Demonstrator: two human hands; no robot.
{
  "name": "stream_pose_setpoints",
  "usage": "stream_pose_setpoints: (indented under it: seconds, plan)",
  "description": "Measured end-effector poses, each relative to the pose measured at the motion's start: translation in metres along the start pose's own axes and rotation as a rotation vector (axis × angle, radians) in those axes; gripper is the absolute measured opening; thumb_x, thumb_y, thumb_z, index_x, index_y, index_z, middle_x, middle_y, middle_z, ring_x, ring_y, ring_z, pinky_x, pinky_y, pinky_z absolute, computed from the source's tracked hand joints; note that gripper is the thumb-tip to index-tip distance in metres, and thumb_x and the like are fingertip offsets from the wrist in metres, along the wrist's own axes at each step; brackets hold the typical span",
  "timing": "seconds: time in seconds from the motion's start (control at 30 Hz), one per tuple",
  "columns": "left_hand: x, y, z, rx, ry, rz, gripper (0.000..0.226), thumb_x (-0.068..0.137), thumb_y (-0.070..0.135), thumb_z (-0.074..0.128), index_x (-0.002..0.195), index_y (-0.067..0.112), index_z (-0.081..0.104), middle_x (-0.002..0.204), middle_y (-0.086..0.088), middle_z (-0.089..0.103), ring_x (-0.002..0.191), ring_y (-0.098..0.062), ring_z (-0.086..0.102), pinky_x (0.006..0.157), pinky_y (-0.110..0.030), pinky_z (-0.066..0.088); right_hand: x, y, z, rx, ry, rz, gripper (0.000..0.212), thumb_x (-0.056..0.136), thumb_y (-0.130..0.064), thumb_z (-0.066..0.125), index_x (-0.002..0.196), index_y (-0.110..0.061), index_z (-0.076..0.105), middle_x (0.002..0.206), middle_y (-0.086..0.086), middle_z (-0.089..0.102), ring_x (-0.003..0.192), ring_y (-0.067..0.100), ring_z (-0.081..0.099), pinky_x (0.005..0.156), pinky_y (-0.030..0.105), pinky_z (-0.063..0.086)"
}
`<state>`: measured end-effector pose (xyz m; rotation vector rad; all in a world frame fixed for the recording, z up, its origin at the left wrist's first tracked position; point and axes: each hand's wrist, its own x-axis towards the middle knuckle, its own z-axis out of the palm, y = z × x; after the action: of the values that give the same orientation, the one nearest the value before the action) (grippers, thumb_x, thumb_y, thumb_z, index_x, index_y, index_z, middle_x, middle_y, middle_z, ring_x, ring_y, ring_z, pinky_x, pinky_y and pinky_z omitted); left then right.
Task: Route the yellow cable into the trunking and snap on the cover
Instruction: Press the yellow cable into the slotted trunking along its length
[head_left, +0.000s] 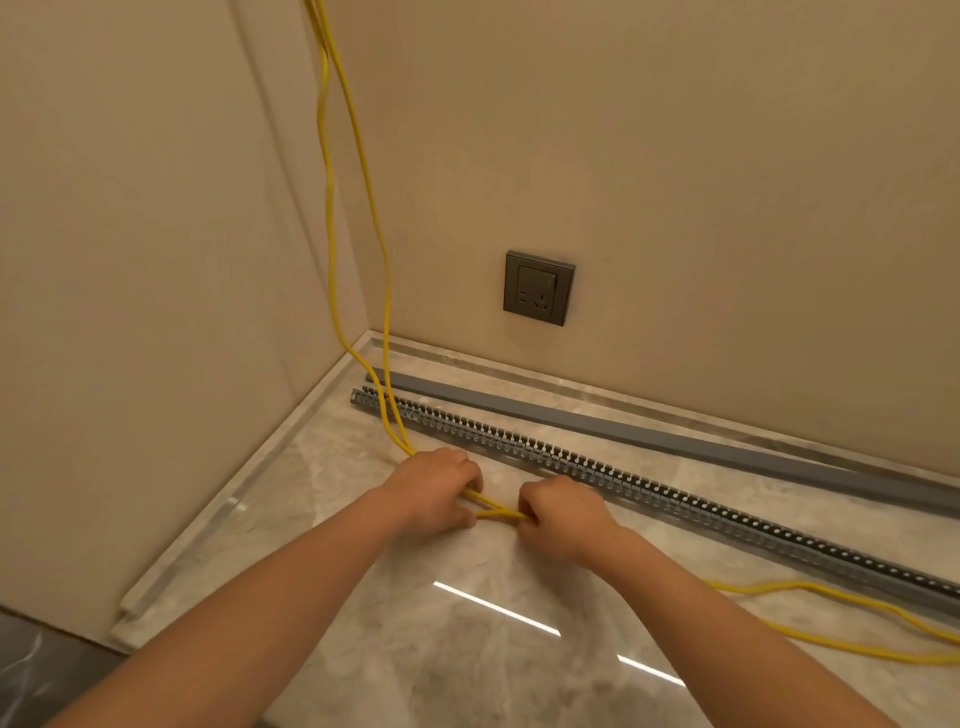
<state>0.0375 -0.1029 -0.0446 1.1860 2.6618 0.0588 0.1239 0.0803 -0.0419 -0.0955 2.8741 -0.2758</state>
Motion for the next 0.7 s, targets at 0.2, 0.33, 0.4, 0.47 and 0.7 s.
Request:
stream_pose_setpoints:
  seconds: [0.2,0.33,0.4,0.47,0.7]
  plan:
    - [-0.008,-0.009,-0.009,0.025,-0.024,0.028,0.041,0.094,0.058,0.035,0.089,0.023,0.055,0.087,0.001,0.062,0.08,-0.022,0.058,0.065,-0.032,0.038,0.001,0.0,-0.012,0.225,0.04,0.048,0.015,0.094,-0.029,0.039,0.089,-0.021,0.051,0.087,0.0,0.059,0.083,0.024,0.058,0.064,0.034,0.041]
    - [-0.003,-0.024,-0.037,0.017,0.133,0.057,0.038,0.096,0.056,0.031,0.087,0.026,0.052,0.079,0.003,0.065,0.073,-0.021,0.059,0.058,-0.031,0.035,0.011,-0.006,-0.048,0.429,0.15,0.1,0.014,0.088,-0.038,0.05,0.093,-0.026,0.055,0.074,-0.004,0.061,0.069,0.019,0.056,0.058,0.033,0.042]
    - [0.0,-0.036,-0.053,-0.025,0.188,0.052,0.031,0.097,0.053,0.032,0.089,0.029,0.05,0.074,0.006,0.062,0.07,-0.02,0.058,0.057,-0.032,0.037,0.019,-0.012,-0.068,0.526,0.198,0.096,0.013,0.087,-0.04,0.05,0.091,-0.029,0.055,0.07,-0.006,0.061,0.065,0.017,0.055,0.057,0.034,0.042]
    - [0.005,-0.048,-0.066,-0.075,0.222,0.019,0.023,0.096,0.052,0.034,0.09,0.033,0.045,0.065,0.012,0.053,0.067,-0.018,0.053,0.056,-0.033,0.034,0.027,-0.018,-0.083,0.532,0.222,0.053,0.009,0.091,-0.034,0.05,0.094,-0.029,0.057,0.073,-0.006,0.061,0.067,0.017,0.056,0.061,0.038,0.047]
    - [0.022,-0.08,-0.086,-0.098,0.338,0.025,0.013,0.094,0.04,0.049,0.091,0.032,0.039,0.069,0.014,0.05,0.069,-0.019,0.052,0.06,-0.036,0.041,0.056,-0.028,-0.094,0.577,0.314,0.101,0.009,0.089,-0.028,0.062,0.091,-0.026,0.07,0.083,-0.002,0.065,0.071,0.015,0.057,0.066,0.035,0.049]
